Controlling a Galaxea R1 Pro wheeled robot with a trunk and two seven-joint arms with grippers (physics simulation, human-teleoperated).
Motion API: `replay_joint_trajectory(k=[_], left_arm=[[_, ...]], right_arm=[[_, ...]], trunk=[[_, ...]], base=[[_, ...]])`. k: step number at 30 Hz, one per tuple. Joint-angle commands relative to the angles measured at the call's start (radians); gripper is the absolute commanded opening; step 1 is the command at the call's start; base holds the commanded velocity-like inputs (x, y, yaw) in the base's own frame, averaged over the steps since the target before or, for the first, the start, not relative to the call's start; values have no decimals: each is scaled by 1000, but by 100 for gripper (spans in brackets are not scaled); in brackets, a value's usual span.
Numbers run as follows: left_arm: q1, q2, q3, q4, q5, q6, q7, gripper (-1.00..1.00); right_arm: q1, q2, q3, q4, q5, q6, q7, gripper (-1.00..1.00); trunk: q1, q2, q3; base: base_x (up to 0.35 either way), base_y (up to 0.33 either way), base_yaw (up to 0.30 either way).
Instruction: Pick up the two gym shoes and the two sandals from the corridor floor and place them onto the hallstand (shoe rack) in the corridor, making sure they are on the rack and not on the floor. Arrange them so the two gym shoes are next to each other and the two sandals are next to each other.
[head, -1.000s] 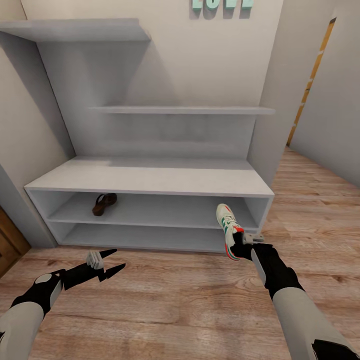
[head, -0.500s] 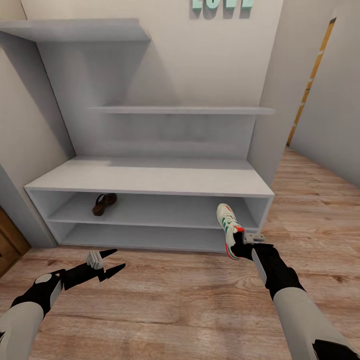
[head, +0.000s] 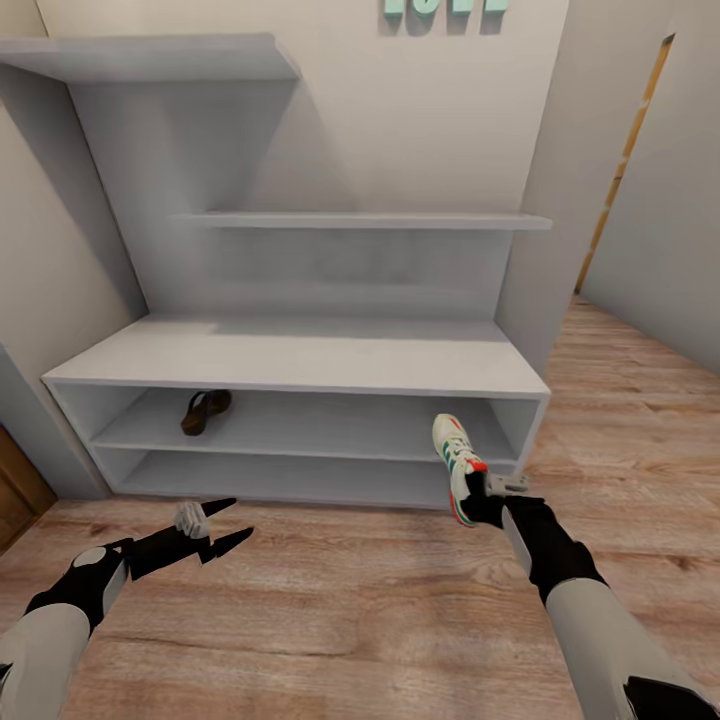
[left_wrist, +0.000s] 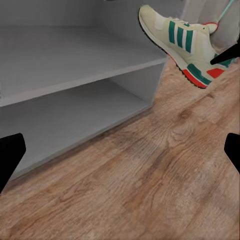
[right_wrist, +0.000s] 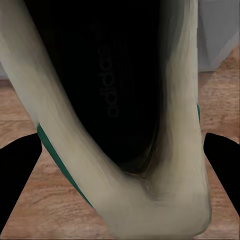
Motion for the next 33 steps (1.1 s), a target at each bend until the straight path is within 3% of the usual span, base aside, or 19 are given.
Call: replay_joint_trajectory(k=[1,8,23,33], left_arm=[[-1,-2,9,0,-9,-5,-4,100],[-1,-5,9,0,-9,-5,-4,100],[-1,-5,9,0,-9,-5,-4,100],[-1,-5,9,0,-9,-5,-4,100]], right_arm=[[-1,1,-4,9,9,4,8,-100],[-1,0,-4,49,9,3,8,-100],[-1,-2,-4,54,9,3,8,-100],[-1,-2,-4,53,9,3,8,-100]], trunk=[[0,0,-1],[0,0,-1],[0,0,-1],[0,0,-1]], base=[[268,-65,0],[246,-51,0],[36,-2,0],[306,0,0]])
